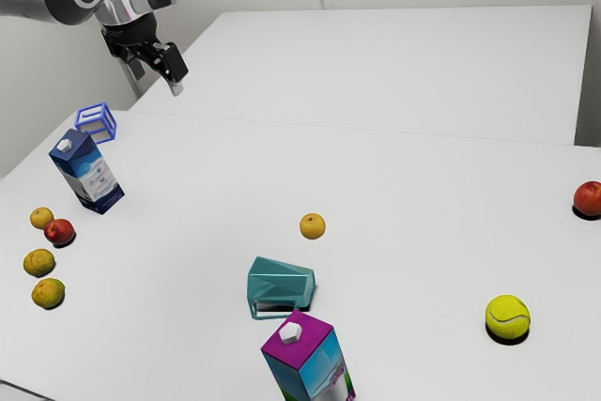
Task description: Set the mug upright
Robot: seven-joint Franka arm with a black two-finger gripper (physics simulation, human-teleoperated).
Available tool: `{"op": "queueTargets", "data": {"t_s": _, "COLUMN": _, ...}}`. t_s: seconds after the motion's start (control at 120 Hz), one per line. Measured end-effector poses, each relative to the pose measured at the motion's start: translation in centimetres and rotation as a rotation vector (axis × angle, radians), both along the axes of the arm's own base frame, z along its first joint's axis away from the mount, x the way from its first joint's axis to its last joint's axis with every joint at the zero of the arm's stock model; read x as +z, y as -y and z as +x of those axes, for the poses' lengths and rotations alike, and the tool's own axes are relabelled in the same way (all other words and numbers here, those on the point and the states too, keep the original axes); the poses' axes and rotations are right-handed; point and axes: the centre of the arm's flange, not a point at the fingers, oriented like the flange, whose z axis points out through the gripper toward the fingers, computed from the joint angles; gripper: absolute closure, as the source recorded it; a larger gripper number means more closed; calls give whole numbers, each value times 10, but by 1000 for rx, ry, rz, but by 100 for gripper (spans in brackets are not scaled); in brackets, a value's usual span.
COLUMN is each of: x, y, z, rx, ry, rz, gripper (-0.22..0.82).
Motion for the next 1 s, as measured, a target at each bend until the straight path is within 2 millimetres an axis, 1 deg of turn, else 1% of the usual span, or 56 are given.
{"op": "queueTargets", "data": {"t_s": 0.275, "x": -2, "y": -2, "z": -2, "rx": -4, "ry": -4, "rz": 2, "gripper": 0}}
{"op": "queueTargets", "data": {"t_s": 0.325, "x": -8, "y": -4, "z": 0, "rx": -2, "ry": -15, "rz": 2, "gripper": 0}}
{"op": "queueTargets", "data": {"t_s": 0.417, "x": -23, "y": -15, "z": 5, "rx": 16, "ry": -34, "rz": -3, "gripper": 0}}
{"op": "queueTargets", "data": {"t_s": 0.442, "x": -30, "y": -17, "z": 5, "rx": 22, "ry": -46, "rz": -20, "gripper": 0}}
{"op": "queueTargets", "data": {"t_s": 0.542, "x": -71, "y": -28, "z": 1, "rx": 67, "ry": -119, "rz": -137, "gripper": 0}}
{"op": "queueTargets", "data": {"t_s": 0.625, "x": -113, "y": -40, "z": -7, "rx": 128, "ry": -193, "rz": -257, "gripper": 0}}
{"op": "queueTargets", "data": {"t_s": 0.75, "x": -168, "y": -54, "z": -12, "rx": 220, "ry": -283, "rz": -415, "gripper": 0}}
{"op": "queueTargets", "data": {"t_s": 0.925, "x": -233, "y": -68, "z": -29, "rx": 338, "ry": -394, "rz": -578, "gripper": 0}}
{"op": "queueTargets", "data": {"t_s": 1.0, "x": -256, "y": -71, "z": -34, "rx": 378, "ry": -433, "rz": -628, "gripper": 0}}
